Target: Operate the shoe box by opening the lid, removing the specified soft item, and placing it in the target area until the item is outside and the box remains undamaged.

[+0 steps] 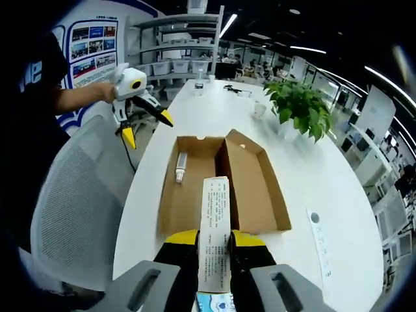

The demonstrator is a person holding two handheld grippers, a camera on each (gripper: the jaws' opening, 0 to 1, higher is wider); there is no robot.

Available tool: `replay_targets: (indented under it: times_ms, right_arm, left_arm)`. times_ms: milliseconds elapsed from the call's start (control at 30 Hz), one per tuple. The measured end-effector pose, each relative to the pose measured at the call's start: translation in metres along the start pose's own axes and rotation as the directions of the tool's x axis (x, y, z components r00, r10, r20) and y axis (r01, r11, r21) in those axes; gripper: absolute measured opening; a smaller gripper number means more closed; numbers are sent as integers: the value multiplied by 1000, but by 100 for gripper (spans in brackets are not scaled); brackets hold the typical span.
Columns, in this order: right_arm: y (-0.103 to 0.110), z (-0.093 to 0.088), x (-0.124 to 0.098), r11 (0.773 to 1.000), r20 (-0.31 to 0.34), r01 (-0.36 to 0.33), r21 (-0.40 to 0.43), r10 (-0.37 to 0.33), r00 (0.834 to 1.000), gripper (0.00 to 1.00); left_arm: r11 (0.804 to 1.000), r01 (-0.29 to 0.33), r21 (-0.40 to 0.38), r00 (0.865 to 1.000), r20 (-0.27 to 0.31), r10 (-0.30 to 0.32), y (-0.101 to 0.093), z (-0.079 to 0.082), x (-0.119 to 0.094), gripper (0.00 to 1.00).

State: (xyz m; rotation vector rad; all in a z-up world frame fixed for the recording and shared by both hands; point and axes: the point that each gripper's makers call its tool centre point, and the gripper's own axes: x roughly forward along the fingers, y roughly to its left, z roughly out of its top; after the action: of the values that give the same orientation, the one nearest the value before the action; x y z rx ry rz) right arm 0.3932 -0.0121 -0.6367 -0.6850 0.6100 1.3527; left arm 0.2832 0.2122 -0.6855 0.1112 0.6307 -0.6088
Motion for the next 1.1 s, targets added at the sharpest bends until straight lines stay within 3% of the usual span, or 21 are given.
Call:
replay_targets:
  times_ms: [500,1100]
  right_arm:
    - [-30,-49,-33,998,-51,56,24,-54,997,13]
    - [-66,-117,-38,996,-171,87,32,-81,982,13]
  left_arm:
    - [1000,-10,-1,1000,-2,10,6,2,-1,75]
    - [999,-30,-16,999,-14,29,9,-3,-2,75]
